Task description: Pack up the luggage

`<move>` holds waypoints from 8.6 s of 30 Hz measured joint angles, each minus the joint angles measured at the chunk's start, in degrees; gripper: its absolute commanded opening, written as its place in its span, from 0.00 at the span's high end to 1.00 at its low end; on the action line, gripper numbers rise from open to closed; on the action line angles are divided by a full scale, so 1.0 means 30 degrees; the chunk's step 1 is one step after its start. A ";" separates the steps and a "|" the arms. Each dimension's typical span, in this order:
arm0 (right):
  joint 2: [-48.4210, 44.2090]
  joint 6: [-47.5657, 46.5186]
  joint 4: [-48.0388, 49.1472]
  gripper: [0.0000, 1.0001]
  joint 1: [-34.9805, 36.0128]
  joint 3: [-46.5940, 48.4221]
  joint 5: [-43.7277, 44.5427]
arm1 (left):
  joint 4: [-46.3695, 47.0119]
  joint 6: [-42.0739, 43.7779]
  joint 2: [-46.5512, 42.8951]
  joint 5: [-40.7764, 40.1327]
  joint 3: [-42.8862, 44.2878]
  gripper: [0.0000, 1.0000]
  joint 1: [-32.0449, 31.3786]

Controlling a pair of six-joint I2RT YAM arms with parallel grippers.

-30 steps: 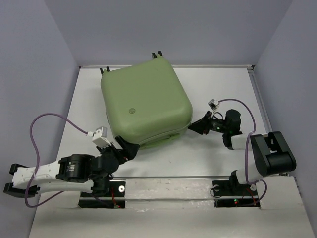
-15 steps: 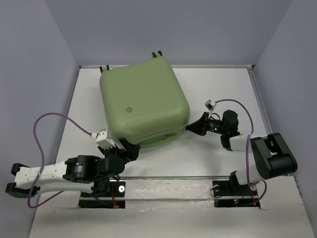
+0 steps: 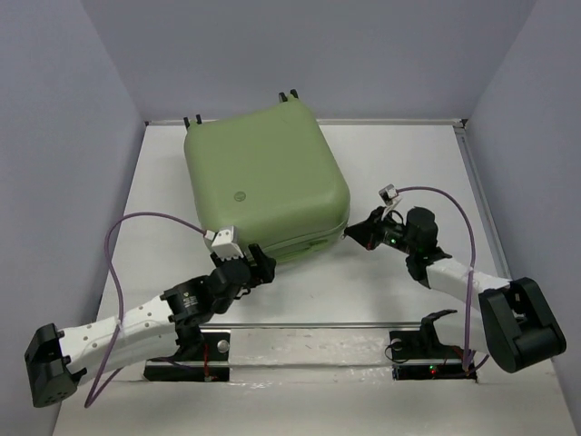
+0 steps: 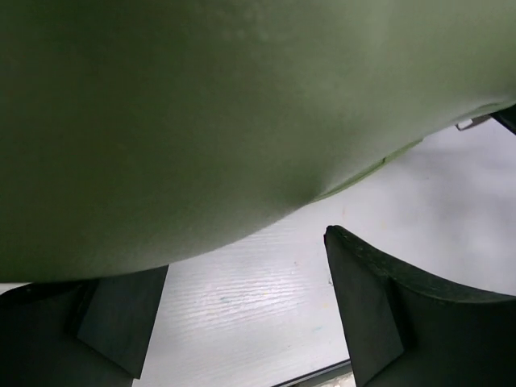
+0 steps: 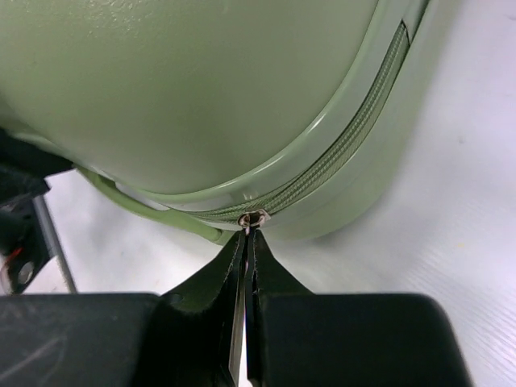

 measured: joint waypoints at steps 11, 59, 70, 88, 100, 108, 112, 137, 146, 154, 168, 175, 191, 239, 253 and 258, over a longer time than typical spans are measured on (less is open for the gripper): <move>-0.0546 -0.0357 -0.0852 0.93 0.1020 0.0000 0.4415 | 0.6513 0.0474 0.4218 -0.1209 -0.1144 0.28 -0.0517; 0.1282 0.3519 -0.1020 0.93 1.1927 0.1464 1.3260 | 0.2441 0.4874 0.1770 0.6768 0.5297 0.01 1.0251; 0.6215 0.2892 -0.1829 0.93 1.6203 0.6637 1.5402 | 0.5858 0.4495 0.2040 0.7249 0.3592 0.01 1.0688; 0.6207 0.2929 -0.2310 0.56 2.0946 0.5938 1.6123 | 0.5326 0.4554 0.3628 0.8298 0.5377 0.01 1.0404; -0.1945 0.8990 -1.2298 0.18 1.7442 0.4750 2.3154 | 0.4503 0.5581 0.8342 0.7992 1.2961 0.01 1.3041; -0.2033 1.2961 -1.5125 0.20 1.5118 0.4350 2.5019 | 0.3942 0.5814 0.8874 0.8145 1.3602 0.01 1.3158; -0.1982 1.4608 -1.5351 0.24 1.4251 0.4350 2.5922 | 0.3803 0.5938 0.8874 0.8335 1.3602 0.01 1.3158; 0.4772 2.1908 -0.9194 0.93 1.1956 0.4758 2.6214 | 0.3738 0.6076 0.8051 0.8524 1.3194 0.01 1.3158; 0.1734 1.4447 -0.7431 0.93 0.9362 0.2259 2.0378 | 0.2244 0.6783 0.6543 0.7446 1.2648 0.01 1.3165; 0.1610 0.9129 -0.7184 0.93 0.8189 0.2419 1.5081 | 0.0933 0.7723 0.5581 0.6397 1.2393 0.01 1.3668; -0.2047 0.6870 -1.0469 0.93 0.6987 0.1188 1.2393 | 0.1166 0.6608 1.0484 1.0484 1.3631 0.01 1.8476; -0.2470 0.6390 -1.1089 0.93 0.6615 0.1188 1.1876 | 0.1676 0.6164 1.3872 1.1256 1.5074 0.01 1.8972; -0.3162 0.6156 -1.1846 0.93 0.6309 0.1078 1.1810 | 0.3840 0.4867 1.9380 1.1948 1.8229 0.01 1.9671; -0.8779 0.1319 -1.1329 0.59 0.0882 -0.0321 0.3665 | 0.3978 0.4809 0.5253 1.1038 0.9486 0.01 2.1383; -0.7912 0.1741 -0.8670 0.55 0.2419 -0.1100 0.1515 | 0.4080 0.7140 0.0911 1.3376 0.8837 0.01 0.7970; -0.7708 0.1887 -0.7847 0.55 0.2878 -0.1639 0.1515 | 0.3075 0.7708 0.2390 1.3085 0.6972 0.01 0.2601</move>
